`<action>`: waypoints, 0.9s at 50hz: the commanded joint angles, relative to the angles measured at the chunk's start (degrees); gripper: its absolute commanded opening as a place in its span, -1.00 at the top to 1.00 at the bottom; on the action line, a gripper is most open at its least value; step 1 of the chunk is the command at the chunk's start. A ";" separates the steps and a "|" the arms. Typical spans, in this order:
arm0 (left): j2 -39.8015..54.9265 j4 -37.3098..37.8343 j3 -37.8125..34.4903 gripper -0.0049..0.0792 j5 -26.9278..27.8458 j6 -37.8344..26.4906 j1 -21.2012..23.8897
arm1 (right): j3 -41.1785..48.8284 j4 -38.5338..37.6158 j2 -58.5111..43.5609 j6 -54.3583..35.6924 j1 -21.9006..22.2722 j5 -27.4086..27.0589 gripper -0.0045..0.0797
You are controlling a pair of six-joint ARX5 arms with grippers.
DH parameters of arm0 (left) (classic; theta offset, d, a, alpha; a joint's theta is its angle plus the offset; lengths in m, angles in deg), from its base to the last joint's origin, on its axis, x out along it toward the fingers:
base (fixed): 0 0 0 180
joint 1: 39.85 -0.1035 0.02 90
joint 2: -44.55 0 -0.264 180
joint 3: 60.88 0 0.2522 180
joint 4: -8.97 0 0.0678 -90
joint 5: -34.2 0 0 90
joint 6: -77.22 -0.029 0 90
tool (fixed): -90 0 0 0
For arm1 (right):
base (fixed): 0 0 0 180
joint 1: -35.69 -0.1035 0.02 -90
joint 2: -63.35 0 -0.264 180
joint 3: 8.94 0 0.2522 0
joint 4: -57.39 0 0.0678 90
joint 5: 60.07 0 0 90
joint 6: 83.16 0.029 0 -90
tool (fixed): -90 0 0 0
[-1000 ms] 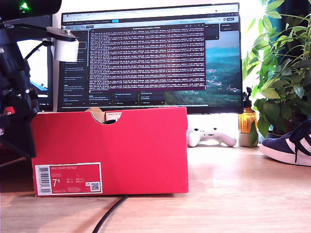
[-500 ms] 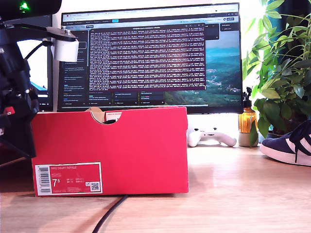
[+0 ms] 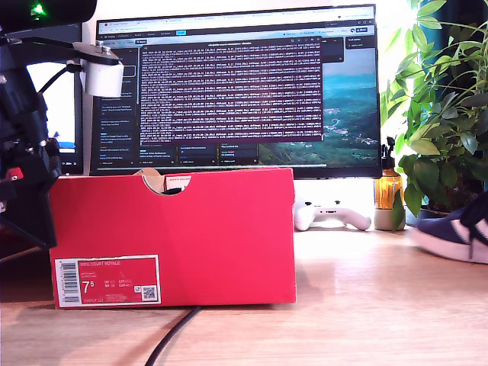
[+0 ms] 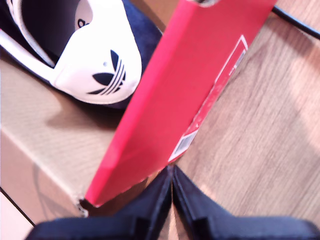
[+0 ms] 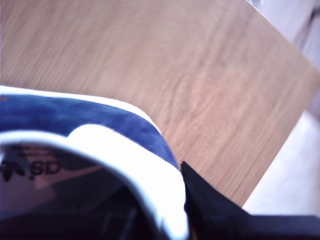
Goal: Pack the blue shoes by picking the first shoe and placing it inside the red shoebox, left side, then picking and rotating the second shoe and placing it in the shoebox
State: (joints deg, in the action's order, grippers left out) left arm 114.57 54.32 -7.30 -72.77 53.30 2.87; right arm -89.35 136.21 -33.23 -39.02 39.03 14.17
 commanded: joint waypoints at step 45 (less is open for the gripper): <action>0.90 -0.37 0.28 0.93 0.11 0.57 0.15 | -29.46 8.11 1.07 -52.68 -2.99 7.96 0.92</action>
State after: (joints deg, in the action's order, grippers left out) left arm 114.57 54.34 -7.30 -72.79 53.30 2.87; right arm -115.08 144.40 -33.23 -88.68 36.03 19.69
